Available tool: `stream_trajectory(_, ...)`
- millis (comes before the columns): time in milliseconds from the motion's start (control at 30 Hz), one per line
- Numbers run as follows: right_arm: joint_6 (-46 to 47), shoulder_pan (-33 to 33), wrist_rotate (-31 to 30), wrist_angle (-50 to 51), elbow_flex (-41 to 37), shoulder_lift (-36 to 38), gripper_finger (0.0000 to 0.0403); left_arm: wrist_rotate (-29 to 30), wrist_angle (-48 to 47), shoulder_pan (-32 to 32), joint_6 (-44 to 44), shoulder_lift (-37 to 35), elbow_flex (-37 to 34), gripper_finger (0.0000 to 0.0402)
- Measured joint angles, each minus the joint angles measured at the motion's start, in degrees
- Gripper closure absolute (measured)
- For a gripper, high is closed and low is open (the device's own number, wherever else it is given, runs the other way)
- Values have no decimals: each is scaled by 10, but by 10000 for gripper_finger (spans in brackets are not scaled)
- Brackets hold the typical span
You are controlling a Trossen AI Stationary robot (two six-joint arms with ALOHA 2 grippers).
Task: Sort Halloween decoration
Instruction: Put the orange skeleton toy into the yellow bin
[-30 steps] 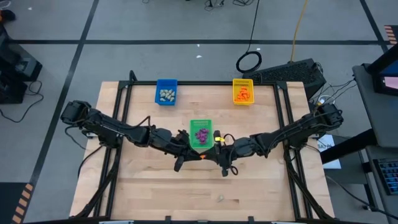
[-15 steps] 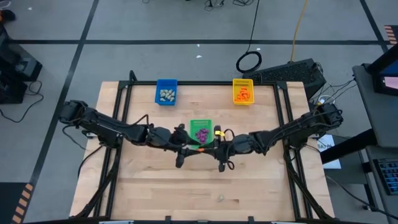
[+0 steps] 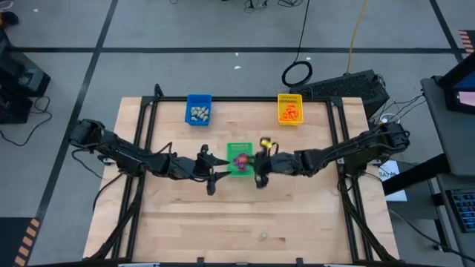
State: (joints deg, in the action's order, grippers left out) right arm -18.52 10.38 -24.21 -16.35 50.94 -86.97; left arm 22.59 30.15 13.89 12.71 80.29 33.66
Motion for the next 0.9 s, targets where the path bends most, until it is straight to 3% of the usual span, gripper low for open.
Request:
stream_trajectory(133, 61, -47, -57, 54, 0, 25, 393, 0, 56, -11, 5, 0, -45, 224)
stream_trajectory(400, 212, -235, -70, 210, 0, 90, 393, -8, 85, -16, 33, 0, -81, 223)
stream_trajectory(633, 283, -430, 17, 309, 0, 63, 393, -11, 84, -15, 35, 0, -86, 223)
stream_trajectory(900, 283, -551, 153, 313, -1, -7, 392, -13, 82, -15, 35, 0, -86, 223)
